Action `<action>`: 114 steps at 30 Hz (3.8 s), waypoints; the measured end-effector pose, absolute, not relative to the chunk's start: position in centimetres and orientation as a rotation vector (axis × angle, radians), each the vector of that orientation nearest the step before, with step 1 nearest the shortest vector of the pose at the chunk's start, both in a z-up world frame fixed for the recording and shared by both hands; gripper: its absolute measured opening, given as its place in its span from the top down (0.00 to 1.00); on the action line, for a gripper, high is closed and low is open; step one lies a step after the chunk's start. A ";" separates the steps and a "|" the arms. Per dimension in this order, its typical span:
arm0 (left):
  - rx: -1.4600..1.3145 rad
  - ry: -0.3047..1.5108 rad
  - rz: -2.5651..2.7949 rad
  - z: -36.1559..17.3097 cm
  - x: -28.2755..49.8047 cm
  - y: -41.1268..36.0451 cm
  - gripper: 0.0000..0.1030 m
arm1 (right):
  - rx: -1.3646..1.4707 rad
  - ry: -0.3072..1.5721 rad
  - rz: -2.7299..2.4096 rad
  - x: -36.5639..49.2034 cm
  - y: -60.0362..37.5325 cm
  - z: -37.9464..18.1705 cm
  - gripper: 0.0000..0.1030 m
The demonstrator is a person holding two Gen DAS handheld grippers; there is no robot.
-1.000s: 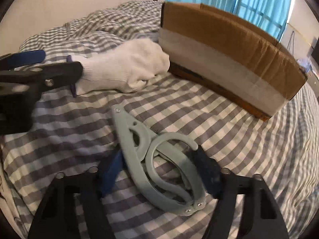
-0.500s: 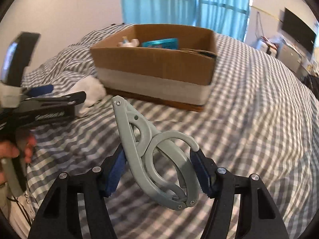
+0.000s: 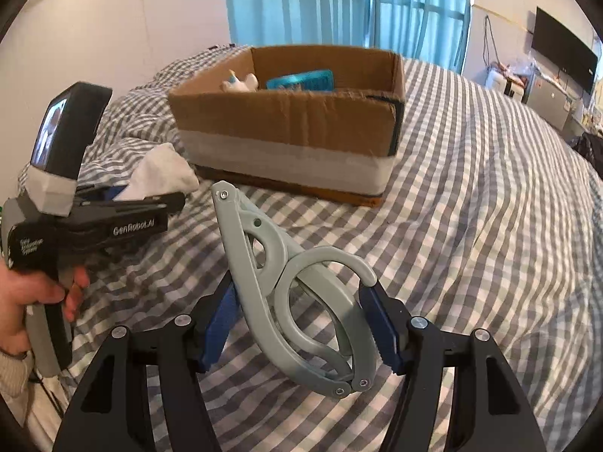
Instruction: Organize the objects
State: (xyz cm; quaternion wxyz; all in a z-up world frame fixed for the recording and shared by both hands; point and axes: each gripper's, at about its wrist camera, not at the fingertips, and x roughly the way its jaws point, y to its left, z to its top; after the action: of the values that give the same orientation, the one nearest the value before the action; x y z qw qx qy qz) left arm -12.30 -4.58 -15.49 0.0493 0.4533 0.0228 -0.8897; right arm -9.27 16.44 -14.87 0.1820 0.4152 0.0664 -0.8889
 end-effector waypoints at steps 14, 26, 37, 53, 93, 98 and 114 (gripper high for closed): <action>1.163 0.095 -2.892 -6.8 -6.6 -2.7 0.58 | 1.051 0.164 -2.607 -4.5 17.8 -9.7 0.38; 1.029 0.036 -3.010 -0.9 -8.4 -0.6 0.57 | 0.858 0.089 -2.640 -7.0 18.6 -0.7 0.38; 1.013 0.075 -3.006 0.4 -18.6 -1.5 0.57 | 0.791 0.030 -2.627 -18.8 16.5 3.0 0.38; 1.180 -0.018 -2.967 -8.4 -28.1 -1.0 0.52 | 0.955 -0.232 -2.580 -33.6 16.3 -7.2 0.31; 0.578 -0.134 -3.060 0.0 -2.8 0.9 0.00 | 0.541 -0.064 -2.901 -3.6 23.2 -1.4 0.00; 0.639 -0.085 -3.055 -0.6 -2.6 0.1 0.00 | 0.558 0.056 -2.924 -3.4 21.9 -2.3 0.00; 0.614 0.053 -3.049 -0.6 -1.4 -1.1 0.00 | 0.594 0.011 -2.962 -3.7 22.0 -1.8 0.00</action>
State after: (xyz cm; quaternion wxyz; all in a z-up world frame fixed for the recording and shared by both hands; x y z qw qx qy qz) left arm -1.40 -1.09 -0.56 0.0155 0.1975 0.0171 -0.9800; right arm -3.67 22.01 -1.84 0.0602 0.1962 0.0037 -0.9787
